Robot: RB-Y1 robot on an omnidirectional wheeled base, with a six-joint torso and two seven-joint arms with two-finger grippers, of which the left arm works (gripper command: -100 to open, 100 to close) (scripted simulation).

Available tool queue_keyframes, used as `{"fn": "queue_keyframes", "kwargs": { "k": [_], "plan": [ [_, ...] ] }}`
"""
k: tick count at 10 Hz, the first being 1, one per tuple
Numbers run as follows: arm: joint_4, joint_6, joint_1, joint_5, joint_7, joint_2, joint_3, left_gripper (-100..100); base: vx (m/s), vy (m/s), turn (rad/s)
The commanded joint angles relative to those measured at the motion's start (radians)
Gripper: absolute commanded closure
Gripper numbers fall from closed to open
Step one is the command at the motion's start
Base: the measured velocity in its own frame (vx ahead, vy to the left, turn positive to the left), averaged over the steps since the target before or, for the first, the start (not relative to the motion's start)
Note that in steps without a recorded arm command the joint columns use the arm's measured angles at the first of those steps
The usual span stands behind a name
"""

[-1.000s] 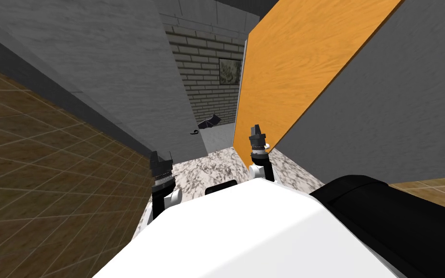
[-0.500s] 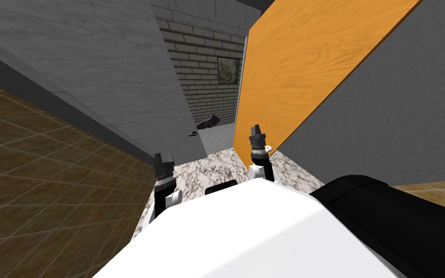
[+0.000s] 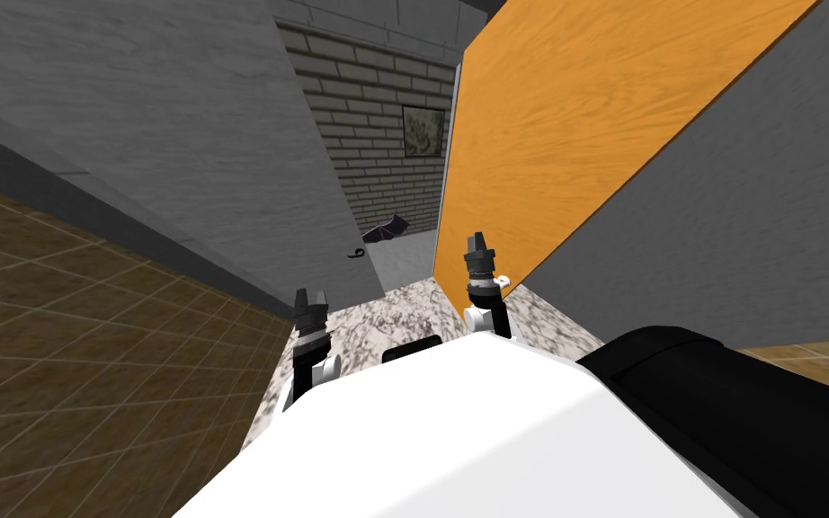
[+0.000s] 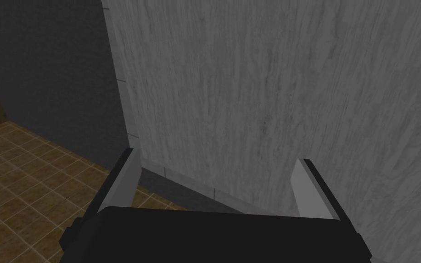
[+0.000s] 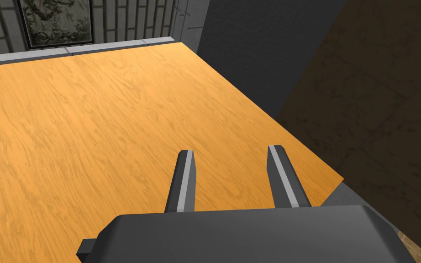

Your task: Pull the door open

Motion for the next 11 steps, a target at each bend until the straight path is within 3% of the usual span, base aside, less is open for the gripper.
{"fn": "queue_keyframes", "kwargs": {
  "k": [1, 11],
  "plan": [
    [0.032, -0.004, -0.005, 0.002, 0.004, 0.005, 0.004, -100, 0.094, -0.011, -0.030],
    [0.243, -0.028, -0.049, 0.014, 0.021, 0.025, 0.024, -100, 0.100, -0.002, -0.034]
  ]
}}
